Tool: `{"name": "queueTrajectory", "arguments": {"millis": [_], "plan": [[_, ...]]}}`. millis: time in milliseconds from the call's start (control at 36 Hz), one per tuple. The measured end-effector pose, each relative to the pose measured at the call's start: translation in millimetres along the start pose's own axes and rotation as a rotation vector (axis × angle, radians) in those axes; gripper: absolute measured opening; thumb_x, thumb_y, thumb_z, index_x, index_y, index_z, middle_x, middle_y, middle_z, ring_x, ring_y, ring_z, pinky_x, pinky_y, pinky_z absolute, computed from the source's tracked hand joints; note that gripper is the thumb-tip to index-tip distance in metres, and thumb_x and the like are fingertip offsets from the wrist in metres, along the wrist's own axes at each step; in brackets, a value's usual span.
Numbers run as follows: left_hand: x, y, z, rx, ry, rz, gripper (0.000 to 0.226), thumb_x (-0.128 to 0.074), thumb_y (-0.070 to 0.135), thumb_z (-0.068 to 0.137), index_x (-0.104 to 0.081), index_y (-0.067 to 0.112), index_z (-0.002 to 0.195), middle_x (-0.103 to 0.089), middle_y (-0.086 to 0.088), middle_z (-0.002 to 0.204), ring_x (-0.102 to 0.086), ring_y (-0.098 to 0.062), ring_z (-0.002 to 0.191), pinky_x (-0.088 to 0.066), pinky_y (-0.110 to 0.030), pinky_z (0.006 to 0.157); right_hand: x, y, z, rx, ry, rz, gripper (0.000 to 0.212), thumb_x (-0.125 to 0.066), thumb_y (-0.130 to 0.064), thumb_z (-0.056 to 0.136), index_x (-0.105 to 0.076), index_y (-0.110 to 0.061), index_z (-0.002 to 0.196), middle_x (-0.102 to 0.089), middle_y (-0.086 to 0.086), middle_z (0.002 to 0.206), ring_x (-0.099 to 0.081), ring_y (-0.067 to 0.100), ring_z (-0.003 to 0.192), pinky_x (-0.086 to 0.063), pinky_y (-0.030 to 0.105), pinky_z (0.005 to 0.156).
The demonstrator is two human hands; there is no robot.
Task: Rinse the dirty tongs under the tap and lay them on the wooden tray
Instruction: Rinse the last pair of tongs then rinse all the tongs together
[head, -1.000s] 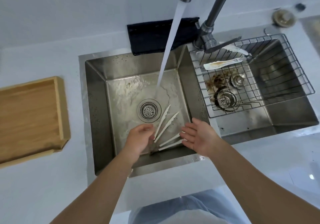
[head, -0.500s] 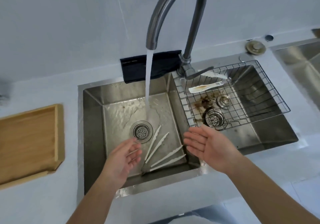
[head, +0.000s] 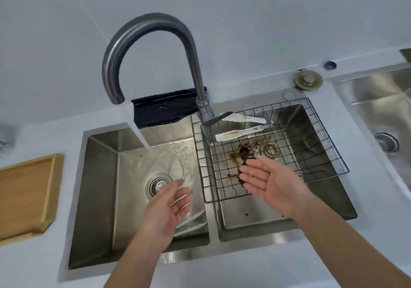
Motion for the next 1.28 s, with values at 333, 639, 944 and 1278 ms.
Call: {"name": "queueTrajectory", "arguments": {"millis": [333, 639, 944, 1278], "plan": [[-70.6, 12.1, 3.3, -0.038, 0.043, 0.080, 0.020, -0.057, 0.024, 0.099, -0.070, 0.012, 0.111, -0.074, -0.001, 0.082, -0.068, -0.016, 0.074, -0.051, -0.031, 0.071, 59.8, -57.6, 39.4, 0.022, -0.019, 0.079, 0.038, -0.041, -0.030, 0.107, -0.060, -0.002, 0.125, -0.070, 0.016, 0.123, -0.066, 0.029, 0.112, -0.054, 0.037, 0.086], [-138.3, 27.3, 33.4, -0.103, 0.091, 0.229, 0.015, -0.059, 0.018, 0.100, -0.070, 0.011, 0.108, -0.074, -0.007, 0.098, -0.072, -0.023, 0.092, -0.057, -0.035, 0.081, 95.5, -94.0, 99.8, 0.014, 0.026, 0.118, 0.042, -0.044, -0.029, 0.106, -0.055, 0.001, 0.134, -0.066, 0.018, 0.126, -0.065, 0.028, 0.110, -0.053, 0.037, 0.086], [-189.3, 34.0, 80.6, -0.104, 0.215, 0.197, 0.005, -0.065, 0.016, 0.096, -0.063, 0.012, 0.099, -0.069, -0.008, 0.103, -0.068, -0.021, 0.097, -0.058, -0.031, 0.085, 97.9, -112.2, 151.3, -0.006, 0.099, 0.071, 0.048, -0.050, -0.019, 0.105, -0.043, 0.002, 0.147, -0.051, 0.022, 0.146, -0.051, 0.034, 0.133, -0.045, 0.040, 0.107], [-204.4, 27.1, 106.5, -0.092, 0.293, 0.028, 0.014, -0.066, 0.013, 0.095, -0.064, 0.006, 0.107, -0.072, -0.013, 0.104, -0.072, -0.020, 0.090, -0.059, -0.029, 0.082, 96.0, -113.9, 178.1, -0.032, 0.172, -0.056, 0.016, -0.055, -0.015, 0.102, -0.059, -0.008, 0.088, -0.063, 0.011, 0.104, -0.062, 0.018, 0.093, -0.049, 0.035, 0.101]]}}
Point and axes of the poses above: each hand's wrist, its own z-axis towards the middle knuckle, its own x-axis out of the back of the hand, y = z × x, the point moved 6 cm from there along z, towards the middle knuckle
